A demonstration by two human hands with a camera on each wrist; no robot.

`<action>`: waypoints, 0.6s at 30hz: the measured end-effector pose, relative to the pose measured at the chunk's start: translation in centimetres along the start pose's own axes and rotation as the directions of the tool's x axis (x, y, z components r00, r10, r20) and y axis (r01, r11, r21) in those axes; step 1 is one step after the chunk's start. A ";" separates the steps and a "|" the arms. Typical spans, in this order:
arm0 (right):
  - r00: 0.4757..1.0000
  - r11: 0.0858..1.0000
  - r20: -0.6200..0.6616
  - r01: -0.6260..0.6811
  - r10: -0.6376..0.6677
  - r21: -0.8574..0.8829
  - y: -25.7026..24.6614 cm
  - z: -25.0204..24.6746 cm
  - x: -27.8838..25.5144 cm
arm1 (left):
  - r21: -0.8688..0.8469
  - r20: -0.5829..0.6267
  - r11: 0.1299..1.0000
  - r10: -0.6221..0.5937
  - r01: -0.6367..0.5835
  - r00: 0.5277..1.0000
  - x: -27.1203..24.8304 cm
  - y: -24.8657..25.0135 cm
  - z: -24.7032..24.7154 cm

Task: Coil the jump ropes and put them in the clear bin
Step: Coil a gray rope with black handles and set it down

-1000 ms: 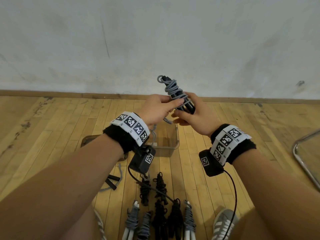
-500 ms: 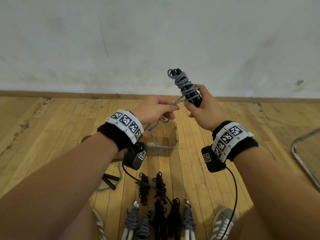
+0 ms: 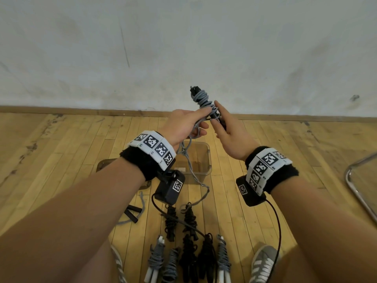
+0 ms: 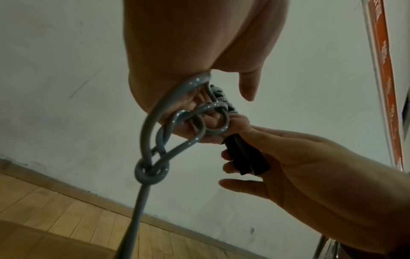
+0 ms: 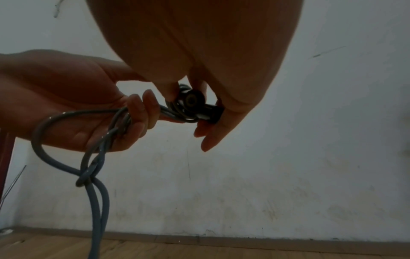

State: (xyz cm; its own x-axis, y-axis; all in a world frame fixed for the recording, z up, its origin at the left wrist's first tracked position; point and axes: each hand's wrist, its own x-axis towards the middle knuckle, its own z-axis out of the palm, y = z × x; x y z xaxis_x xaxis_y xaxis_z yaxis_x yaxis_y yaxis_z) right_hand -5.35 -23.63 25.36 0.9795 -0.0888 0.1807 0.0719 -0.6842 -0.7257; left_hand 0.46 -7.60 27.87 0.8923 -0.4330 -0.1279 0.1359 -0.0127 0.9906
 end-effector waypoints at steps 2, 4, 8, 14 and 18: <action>0.999 0.999 -0.031 0.025 -0.025 0.024 -0.1 -0.3 -0.1 | 0.007 -0.032 1.000 0.005 -0.004 0.999 0.0 -0.1 0.0; 0.998 0.997 -0.064 0.033 -0.029 0.065 -0.5 -0.6 -0.3 | 0.010 -0.066 1.000 0.013 -0.012 0.998 0.1 -0.3 -0.1; 0.995 0.981 -0.097 -0.012 0.031 0.195 -1.1 -0.9 -0.6 | -0.001 -0.070 0.999 0.035 -0.035 0.997 0.1 -0.3 -0.1; 0.984 0.846 0.110 -0.177 0.140 0.504 -2.1 -1.3 -0.9 | -0.002 0.024 0.998 0.063 -0.063 0.998 0.1 -0.1 -0.3; 0.997 0.911 0.036 -0.083 0.075 0.404 -1.8 -1.7 -0.9 | 0.244 0.008 0.962 0.120 -0.119 0.993 0.2 -0.4 -0.5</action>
State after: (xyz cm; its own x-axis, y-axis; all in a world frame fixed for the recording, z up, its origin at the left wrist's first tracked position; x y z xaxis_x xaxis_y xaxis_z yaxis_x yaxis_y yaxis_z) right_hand -6.69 -23.53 27.63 0.9883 -0.1139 0.1015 0.0598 -0.3232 -0.9445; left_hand 0.79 -7.19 27.42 0.8989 -0.4382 -0.0073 -0.0802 -0.1808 0.9803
